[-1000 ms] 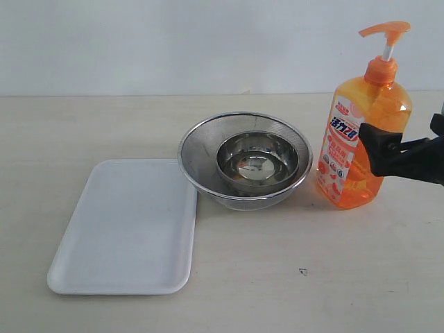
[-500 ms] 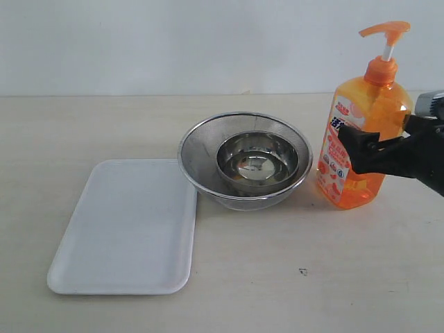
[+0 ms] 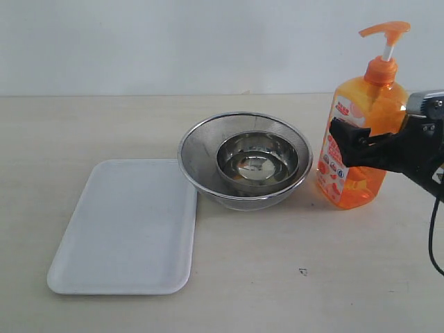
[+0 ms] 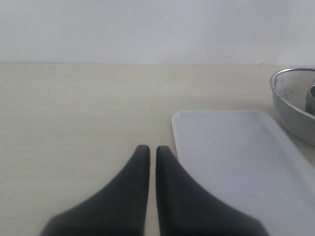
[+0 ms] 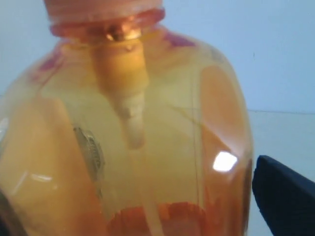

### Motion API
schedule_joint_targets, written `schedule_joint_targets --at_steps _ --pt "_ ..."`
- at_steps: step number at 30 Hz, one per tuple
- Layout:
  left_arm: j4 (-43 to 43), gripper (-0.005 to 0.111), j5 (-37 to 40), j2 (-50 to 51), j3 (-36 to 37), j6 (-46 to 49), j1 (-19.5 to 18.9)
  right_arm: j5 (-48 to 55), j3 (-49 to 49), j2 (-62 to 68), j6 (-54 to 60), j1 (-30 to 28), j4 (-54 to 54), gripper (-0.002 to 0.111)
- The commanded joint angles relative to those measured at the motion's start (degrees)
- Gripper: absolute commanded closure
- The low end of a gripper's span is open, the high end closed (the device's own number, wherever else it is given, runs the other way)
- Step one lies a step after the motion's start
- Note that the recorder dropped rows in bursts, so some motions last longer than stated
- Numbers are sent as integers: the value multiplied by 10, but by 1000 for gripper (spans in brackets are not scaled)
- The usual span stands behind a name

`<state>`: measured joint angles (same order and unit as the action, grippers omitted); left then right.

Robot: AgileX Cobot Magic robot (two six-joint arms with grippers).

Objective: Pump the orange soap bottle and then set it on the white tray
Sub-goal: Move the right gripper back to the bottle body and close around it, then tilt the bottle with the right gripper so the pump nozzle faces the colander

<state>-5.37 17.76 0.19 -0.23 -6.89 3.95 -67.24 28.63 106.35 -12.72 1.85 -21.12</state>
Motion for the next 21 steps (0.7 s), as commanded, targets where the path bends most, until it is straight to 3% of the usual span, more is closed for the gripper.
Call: schedule_joint_targets --at_steps 1,15,18,21 --pt "0 102 -2 -2 2 -4 -1 -5 10 1 -3 -2 -4 4" --pt "0 102 -2 -2 2 -4 -1 21 23 1 -9 -2 -5 6" --pt "0 102 -2 -2 2 -4 -1 24 23 1 -10 -2 -3 20" --pt "0 102 -2 -2 2 -4 -1 24 23 1 -10 -2 -3 54"
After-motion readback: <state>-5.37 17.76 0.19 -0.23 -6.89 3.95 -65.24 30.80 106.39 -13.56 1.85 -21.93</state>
